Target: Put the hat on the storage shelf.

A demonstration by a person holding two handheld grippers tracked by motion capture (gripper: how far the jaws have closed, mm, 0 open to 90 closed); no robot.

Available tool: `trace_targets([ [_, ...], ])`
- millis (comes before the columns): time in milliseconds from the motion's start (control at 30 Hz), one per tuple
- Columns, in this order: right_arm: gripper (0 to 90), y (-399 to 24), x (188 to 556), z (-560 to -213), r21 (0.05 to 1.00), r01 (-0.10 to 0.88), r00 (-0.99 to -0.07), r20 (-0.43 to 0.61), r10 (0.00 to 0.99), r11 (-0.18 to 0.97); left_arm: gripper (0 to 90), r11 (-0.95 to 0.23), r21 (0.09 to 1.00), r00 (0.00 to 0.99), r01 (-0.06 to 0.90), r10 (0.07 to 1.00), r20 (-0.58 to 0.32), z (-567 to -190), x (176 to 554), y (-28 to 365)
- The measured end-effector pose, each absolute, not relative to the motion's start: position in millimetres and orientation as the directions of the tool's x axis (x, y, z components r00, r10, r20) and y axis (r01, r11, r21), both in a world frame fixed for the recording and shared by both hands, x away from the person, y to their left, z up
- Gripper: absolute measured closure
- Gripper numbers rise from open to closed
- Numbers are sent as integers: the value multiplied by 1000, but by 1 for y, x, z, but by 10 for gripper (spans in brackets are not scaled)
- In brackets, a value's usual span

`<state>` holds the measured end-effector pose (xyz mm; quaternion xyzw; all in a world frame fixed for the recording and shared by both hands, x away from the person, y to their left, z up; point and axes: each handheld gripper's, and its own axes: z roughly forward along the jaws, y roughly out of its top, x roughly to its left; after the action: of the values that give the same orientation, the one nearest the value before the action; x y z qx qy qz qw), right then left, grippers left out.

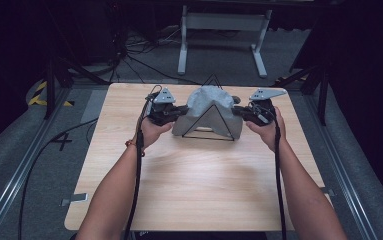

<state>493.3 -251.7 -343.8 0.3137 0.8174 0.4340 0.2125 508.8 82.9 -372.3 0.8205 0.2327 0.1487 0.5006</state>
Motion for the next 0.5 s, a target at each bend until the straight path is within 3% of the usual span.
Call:
trace_targets([
  [500, 868, -247, 495, -374, 807, 373, -703, -77, 707, 458, 861, -474, 845, 845, 246, 532, 52, -396, 505, 72],
])
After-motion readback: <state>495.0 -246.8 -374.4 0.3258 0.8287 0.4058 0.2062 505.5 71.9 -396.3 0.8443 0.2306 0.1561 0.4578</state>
